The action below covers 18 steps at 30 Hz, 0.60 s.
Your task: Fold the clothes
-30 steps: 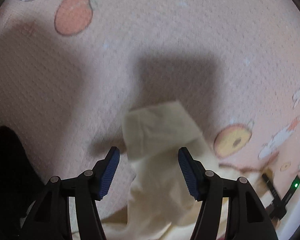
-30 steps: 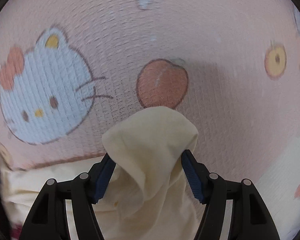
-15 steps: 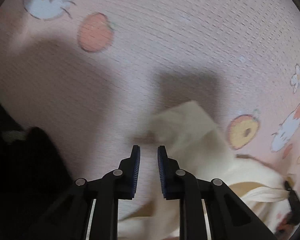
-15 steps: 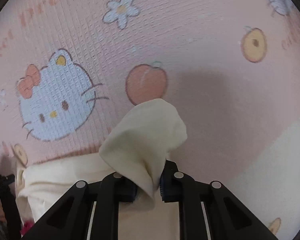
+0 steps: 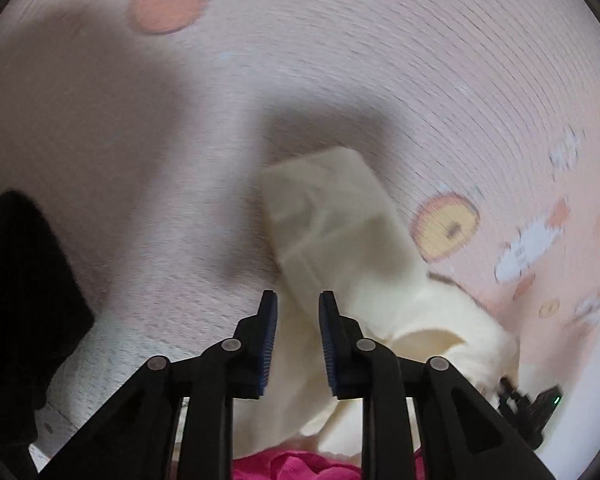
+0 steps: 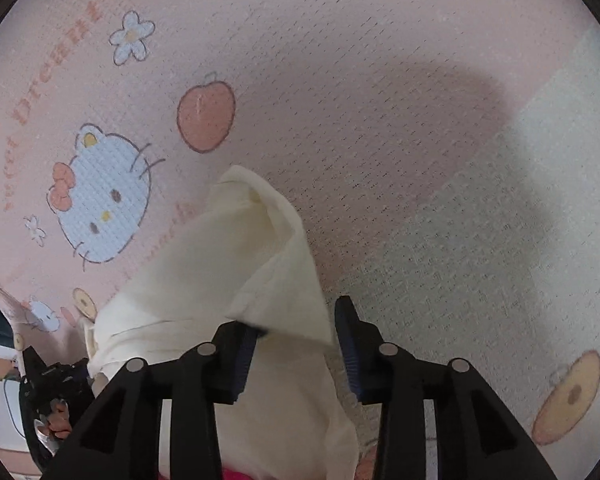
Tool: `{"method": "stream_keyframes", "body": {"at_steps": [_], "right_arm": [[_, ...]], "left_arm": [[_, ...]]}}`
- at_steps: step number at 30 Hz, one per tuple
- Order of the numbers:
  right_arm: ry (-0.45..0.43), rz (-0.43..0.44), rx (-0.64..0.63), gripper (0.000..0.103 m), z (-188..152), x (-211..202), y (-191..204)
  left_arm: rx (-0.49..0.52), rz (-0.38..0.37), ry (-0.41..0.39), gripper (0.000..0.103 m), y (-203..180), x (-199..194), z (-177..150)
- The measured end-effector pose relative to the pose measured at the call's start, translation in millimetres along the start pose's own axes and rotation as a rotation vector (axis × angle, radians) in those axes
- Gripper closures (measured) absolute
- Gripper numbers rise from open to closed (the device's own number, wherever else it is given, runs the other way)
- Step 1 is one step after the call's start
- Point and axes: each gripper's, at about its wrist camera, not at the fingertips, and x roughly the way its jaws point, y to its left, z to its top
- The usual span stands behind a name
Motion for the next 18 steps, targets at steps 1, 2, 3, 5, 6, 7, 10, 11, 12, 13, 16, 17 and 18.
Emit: {"method": "stream_keyframes", "body": {"at_steps": [1,2,3,5,6,7,10,11,12,13,16,17,18], "right_arm": [[0.001,0.001,-0.008,0.065,-1,-1,3],[0.003,0.001,-0.012,0.064,-1,-2,6],[0.007,-0.002,-0.012,0.064,-1,-2,9],[0.001,-0.034,-0.012,0.063,-1,-8,12],[-0.006,-0.052,-0.019,0.061,-1,-12,12],[-0.013,-0.07,-0.026,0.055,-1,-17,12],[-0.048,-0.088,-0.132,0.044,0,-54,14],[-0.059,-0.104,-0.196,0.043,-2,-58,25],[-0.07,-0.12,-0.261,0.042,-3,-62,38],[-0.081,-0.127,-0.337,0.042,-6,-66,51],[-0.069,-0.09,-0.512,0.035,-14,-67,81],[-0.044,-0.095,-0.548,0.035,-18,-64,87],[-0.017,-0.098,-0.574,0.035,-20,-59,94]], "left_arm": [[0.016,0.001,0.025,0.062,-4,2,-1],[0.023,-0.004,0.051,0.044,-8,5,-3],[0.024,-0.012,0.056,0.042,-10,6,-4],[0.045,0.002,0.039,0.042,-16,5,-9],[0.081,0.034,0.02,0.042,-22,3,-11],[0.117,0.067,0.001,0.042,-28,2,-13],[0.344,0.252,-0.036,0.042,-59,2,-24],[0.395,0.255,-0.037,0.042,-67,2,-28],[0.444,0.256,-0.038,0.042,-75,2,-33],[0.494,0.257,-0.039,0.042,-83,1,-37],[0.597,0.19,-0.017,0.042,-104,5,-50],[0.615,0.195,-0.013,0.042,-107,6,-49],[0.633,0.202,-0.008,0.042,-109,7,-47]]}}
